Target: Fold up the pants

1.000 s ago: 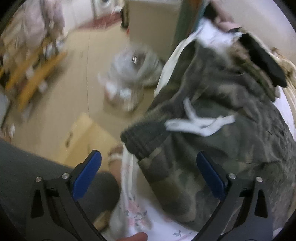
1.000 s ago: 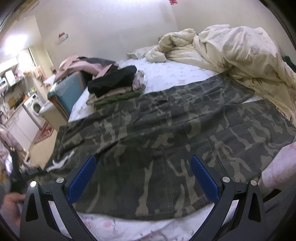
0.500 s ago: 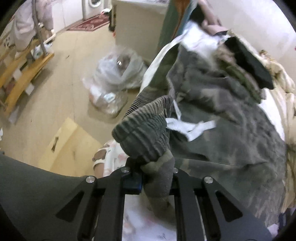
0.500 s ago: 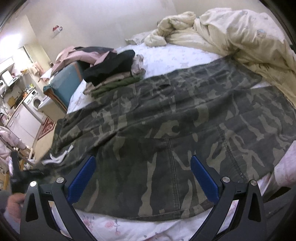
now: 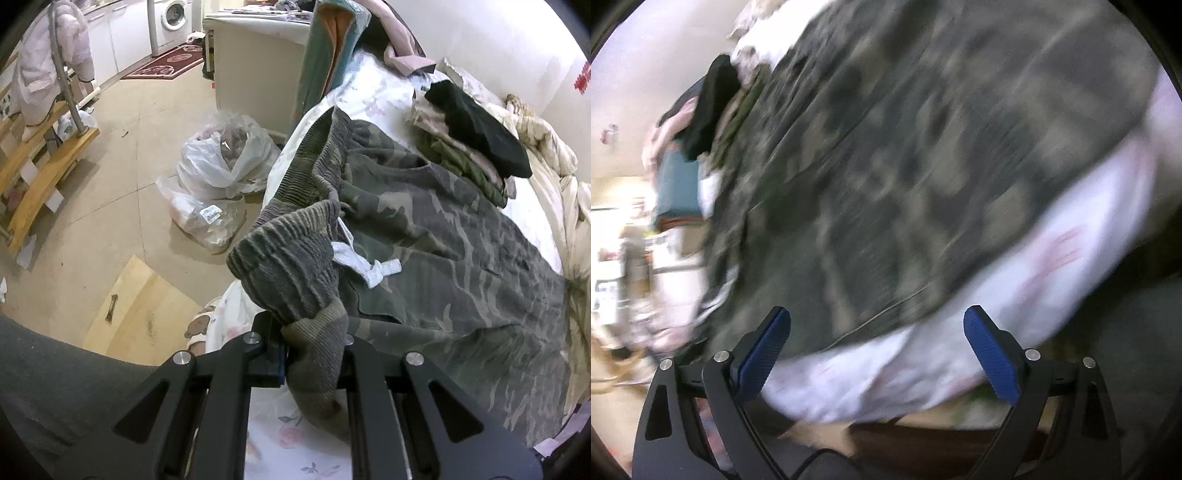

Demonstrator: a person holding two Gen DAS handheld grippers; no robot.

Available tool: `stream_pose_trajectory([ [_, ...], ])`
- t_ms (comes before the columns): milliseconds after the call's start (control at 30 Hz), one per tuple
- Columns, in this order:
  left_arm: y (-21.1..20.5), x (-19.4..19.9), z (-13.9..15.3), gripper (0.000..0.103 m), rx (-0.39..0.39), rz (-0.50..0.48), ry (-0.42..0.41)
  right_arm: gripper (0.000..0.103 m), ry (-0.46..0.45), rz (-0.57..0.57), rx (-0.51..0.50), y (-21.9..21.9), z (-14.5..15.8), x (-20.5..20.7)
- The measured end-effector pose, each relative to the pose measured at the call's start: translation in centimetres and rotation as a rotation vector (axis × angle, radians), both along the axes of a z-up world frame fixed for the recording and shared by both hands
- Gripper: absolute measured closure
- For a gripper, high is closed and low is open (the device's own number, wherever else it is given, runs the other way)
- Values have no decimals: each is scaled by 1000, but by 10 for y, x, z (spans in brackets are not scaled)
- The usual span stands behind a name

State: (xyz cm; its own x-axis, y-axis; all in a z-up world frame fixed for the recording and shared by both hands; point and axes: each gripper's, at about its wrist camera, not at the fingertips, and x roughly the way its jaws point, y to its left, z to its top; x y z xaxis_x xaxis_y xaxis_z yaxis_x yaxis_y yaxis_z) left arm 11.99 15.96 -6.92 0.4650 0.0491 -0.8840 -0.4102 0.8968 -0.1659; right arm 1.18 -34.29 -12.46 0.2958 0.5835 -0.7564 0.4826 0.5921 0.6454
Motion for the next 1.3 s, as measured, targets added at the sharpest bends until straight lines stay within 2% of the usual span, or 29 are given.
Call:
stream_pose_trajectory([
  [133, 3, -2, -1, 96, -11, 13, -6, 8, 2, 86, 72, 34, -9, 2],
  [200, 3, -3, -1, 96, -2, 17, -14, 8, 15, 64, 112, 41, -21, 1],
  [300, 2, -4, -4, 96, 6, 16, -9, 14, 13, 38, 135, 40, -37, 8],
  [367, 3, -4, -5, 96, 12, 18, -3, 16, 3, 4, 79, 31, -39, 10],
  [433, 3, -5, -6, 96, 28, 16, -2, 20, -20, -102, 38, 7, -38, 8],
  [533, -2, -4, -8, 96, 87, 4, 8, 20, -57, -281, -73, -37, -21, -1],
  [633, -3, -3, -11, 96, 91, 7, 24, 22, -75, -381, -192, -72, -5, 1],
  [800, -2, -2, -14, 96, 94, 9, 32, 21, -36, -523, -358, -125, 6, 11],
  [867, -3, -1, -15, 96, 96, 13, 37, 22, -17, -576, -376, -147, 2, 12],
  [900, -2, -1, -15, 96, 94, 15, 39, 27, 0, -602, -398, -156, 2, 11],
  [933, -2, -2, -16, 96, 91, 16, 40, 45, 0, -622, -409, -161, 3, 8],
  [967, -2, -2, -16, 96, 88, 17, 40, 60, -9, -620, -415, -163, 4, 12],
  [1000, -2, -2, -16, 96, 86, 17, 40, 85, -13, -611, -431, -164, 8, 14],
  [1033, -2, -2, -16, 96, 85, 15, 39, 99, -22, -601, -448, -164, 13, 16],
  [1133, -1, -1, -17, 96, 78, 14, 44, 102, -133, -573, -471, -159, 36, 23],
  [1300, 3, -1, -17, 96, 51, 7, 53, 102, -237, -590, -517, -168, 75, 26],
])
